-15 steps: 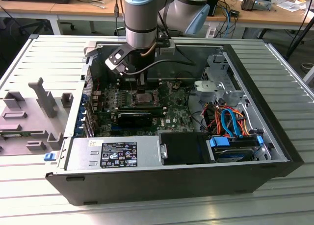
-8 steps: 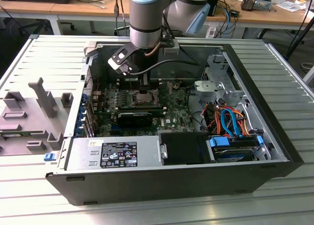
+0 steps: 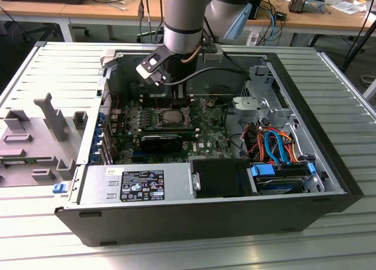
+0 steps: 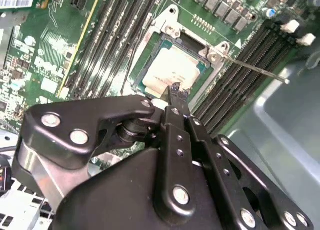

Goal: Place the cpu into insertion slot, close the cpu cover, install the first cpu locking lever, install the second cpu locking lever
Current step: 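Place the cpu into insertion slot, then close the cpu cover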

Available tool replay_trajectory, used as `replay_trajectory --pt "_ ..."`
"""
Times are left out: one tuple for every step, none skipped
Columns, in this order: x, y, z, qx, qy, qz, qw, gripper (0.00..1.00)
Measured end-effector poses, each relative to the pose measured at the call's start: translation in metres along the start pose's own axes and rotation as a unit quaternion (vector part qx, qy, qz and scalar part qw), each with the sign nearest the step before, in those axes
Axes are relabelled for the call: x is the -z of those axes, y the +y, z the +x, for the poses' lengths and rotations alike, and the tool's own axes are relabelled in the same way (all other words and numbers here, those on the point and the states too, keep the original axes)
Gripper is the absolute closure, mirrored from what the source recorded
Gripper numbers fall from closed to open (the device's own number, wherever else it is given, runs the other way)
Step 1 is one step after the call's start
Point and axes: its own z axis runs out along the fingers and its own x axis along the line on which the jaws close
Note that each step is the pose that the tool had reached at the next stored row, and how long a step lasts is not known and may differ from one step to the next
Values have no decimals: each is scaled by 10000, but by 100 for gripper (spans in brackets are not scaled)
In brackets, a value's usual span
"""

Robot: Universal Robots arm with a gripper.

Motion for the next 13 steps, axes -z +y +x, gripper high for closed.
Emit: replay_trajectory --pt "16 0 0 0 3 2 10000 89" --pt "28 -1 0 -1 7 3 10000 89" --pt "34 -1 0 -1 12 2 10000 89" --pt "36 0 0 1 16 2 10000 89" --pt "35 0 0 0 17 1 10000 89" --pt "36 0 0 1 17 2 10000 89" --pt "36 0 0 1 17 2 10000 89" --pt "36 0 0 1 17 2 10000 89" --pt "37 0 0 1 17 2 10000 89" --pt "36 0 0 1 18 2 10000 89" --pt "36 0 0 1 18 2 10000 89" --pt "37 0 0 1 18 2 10000 89" --pt "36 0 0 1 18 2 10000 89"
